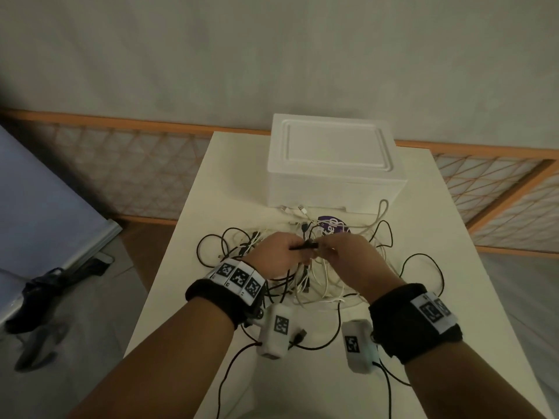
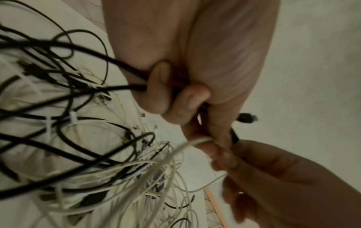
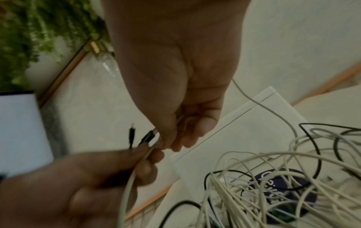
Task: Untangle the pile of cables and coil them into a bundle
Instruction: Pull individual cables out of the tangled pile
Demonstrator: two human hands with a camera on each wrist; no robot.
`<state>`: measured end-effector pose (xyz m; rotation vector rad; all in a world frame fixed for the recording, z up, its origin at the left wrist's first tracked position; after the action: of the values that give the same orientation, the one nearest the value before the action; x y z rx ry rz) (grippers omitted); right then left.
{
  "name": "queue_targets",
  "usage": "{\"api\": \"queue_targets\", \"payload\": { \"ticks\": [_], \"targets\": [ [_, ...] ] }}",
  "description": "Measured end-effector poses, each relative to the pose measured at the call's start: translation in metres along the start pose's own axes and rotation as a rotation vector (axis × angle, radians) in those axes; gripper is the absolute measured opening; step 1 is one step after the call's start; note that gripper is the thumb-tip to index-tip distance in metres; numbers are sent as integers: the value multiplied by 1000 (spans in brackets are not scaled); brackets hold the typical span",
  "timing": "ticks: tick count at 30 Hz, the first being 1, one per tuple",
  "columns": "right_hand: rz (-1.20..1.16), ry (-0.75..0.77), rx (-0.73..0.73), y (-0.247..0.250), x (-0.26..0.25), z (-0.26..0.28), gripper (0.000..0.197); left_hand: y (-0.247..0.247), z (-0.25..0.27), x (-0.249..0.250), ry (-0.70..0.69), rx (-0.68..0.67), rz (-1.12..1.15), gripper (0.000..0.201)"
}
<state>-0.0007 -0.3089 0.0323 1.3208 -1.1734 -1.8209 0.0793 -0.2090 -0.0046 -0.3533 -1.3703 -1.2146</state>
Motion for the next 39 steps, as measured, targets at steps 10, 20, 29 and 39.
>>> {"api": "queue_targets", "payload": {
  "ticks": [10, 20, 29, 39],
  "targets": [
    [-510, -312, 456, 40, 54, -1, 17, -19, 14, -16, 113, -293, 181, 15],
    [-119, -104, 192, 3, 2, 5, 43, 27, -1, -9, 72, 204, 319, 11],
    [15, 0, 141, -10, -5, 1, 25, 35, 6, -4, 48, 395, 477, 10],
    [-44, -82, 79, -8, -10, -10, 14, 11, 5, -3, 68, 266, 442, 10]
  ]
}}
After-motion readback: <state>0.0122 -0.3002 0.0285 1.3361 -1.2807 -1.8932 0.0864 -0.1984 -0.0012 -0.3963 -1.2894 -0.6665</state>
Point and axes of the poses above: each hand's wrist, its own z-axis away from the middle knuckle, its own y-axis out of the back of the hand, x = y × z, the point moved 7 cm from there along -z, towards the middle knuckle
